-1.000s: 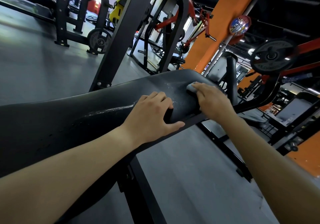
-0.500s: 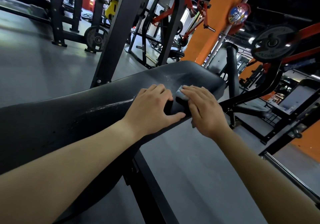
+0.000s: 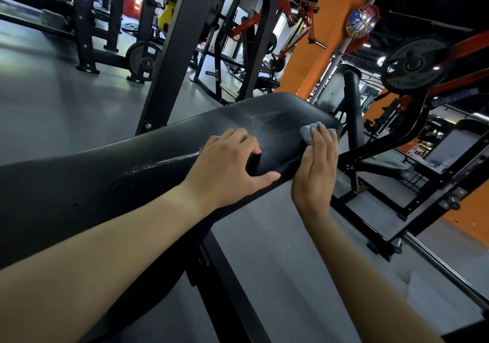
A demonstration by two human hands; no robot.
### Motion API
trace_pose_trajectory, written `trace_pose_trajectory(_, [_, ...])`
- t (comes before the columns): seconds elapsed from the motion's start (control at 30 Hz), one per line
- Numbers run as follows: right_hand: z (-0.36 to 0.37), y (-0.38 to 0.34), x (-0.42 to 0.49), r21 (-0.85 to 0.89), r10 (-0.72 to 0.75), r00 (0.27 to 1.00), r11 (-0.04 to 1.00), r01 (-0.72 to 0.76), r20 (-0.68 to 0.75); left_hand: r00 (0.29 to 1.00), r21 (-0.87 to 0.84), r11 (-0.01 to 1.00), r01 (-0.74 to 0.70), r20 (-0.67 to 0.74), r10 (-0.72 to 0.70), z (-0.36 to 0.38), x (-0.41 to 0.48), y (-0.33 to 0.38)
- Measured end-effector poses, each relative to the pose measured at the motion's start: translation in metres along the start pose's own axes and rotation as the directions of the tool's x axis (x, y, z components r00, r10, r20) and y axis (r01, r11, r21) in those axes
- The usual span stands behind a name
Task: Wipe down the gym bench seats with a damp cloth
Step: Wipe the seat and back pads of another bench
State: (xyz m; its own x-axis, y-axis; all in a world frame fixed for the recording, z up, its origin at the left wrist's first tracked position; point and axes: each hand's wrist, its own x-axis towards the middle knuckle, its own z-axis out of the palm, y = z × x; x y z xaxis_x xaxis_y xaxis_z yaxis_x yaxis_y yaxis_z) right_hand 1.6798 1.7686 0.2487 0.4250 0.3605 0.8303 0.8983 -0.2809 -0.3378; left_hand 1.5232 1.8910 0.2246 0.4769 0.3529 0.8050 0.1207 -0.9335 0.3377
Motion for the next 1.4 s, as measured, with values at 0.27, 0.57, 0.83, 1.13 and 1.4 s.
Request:
trace_pose_trajectory(0.27, [-0.029, 0.021, 0.044, -0.112, -0.092, 0.98, 0.987, 0.113, 0.178, 1.0, -0.024, 1.0, 0.013, 0.003, -0.013, 0.0, -0.001, 0.0])
trace_pose_trajectory(0.57, [-0.014, 0.001, 0.045, -0.171, 0.001, 0.988, 0.985, 0.025, 0.153, 1.0, -0.025, 0.999, 0.022, 0.006, -0.022, -0.001, 0.0, 0.001])
trace_pose_trajectory(0.83, [-0.035, -0.002, 0.023, -0.265, -0.2, 0.903, 0.912, 0.314, 0.381, 0.999, 0.001, 0.999, 0.034, 0.018, -0.034, -0.002, 0.0, 0.002])
trace_pose_trajectory(1.13, [-0.012, -0.005, 0.089, -0.428, 0.033, 0.846, 0.873, 0.235, 0.533, 0.995, 0.107, 0.992, 0.068, 0.067, -0.075, -0.006, 0.001, 0.002])
trace_pose_trajectory(1.4, [-0.038, -0.028, 0.05, -0.316, -0.098, 0.696, 0.84, 0.441, 0.711, 0.983, 0.156, 0.979, 0.132, 0.108, -0.15, -0.009, 0.001, 0.007])
